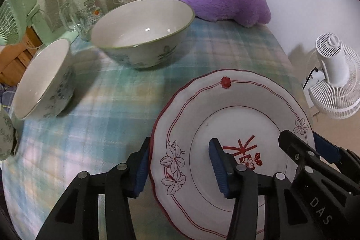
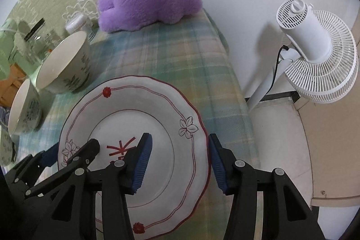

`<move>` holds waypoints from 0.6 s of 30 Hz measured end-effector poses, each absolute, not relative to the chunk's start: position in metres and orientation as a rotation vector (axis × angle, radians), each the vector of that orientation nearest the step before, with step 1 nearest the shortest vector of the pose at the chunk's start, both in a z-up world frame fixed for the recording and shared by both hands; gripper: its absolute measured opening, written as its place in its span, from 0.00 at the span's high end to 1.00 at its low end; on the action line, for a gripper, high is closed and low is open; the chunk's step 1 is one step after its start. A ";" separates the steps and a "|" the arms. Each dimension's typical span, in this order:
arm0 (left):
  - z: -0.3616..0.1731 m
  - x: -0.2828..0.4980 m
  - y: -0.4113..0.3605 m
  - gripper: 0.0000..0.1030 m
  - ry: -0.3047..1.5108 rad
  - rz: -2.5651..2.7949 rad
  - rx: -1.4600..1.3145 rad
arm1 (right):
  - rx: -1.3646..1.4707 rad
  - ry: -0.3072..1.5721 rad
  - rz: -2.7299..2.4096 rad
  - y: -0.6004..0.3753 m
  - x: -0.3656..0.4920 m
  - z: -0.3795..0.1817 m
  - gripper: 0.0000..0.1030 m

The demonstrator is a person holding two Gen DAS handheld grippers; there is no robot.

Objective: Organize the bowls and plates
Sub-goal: 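Grasp the rim of the white red-rimmed plate with the right gripper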

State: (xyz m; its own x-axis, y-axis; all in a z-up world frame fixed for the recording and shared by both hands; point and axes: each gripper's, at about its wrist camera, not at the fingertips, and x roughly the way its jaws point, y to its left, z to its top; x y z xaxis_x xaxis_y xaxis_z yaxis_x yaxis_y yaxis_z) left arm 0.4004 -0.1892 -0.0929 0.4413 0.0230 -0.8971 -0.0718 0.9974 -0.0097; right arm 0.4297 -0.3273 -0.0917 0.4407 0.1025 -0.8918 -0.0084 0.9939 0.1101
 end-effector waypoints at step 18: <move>-0.096 0.389 -0.180 0.52 1.091 0.077 -0.044 | -0.007 1.148 0.063 -0.305 0.424 -0.103 0.50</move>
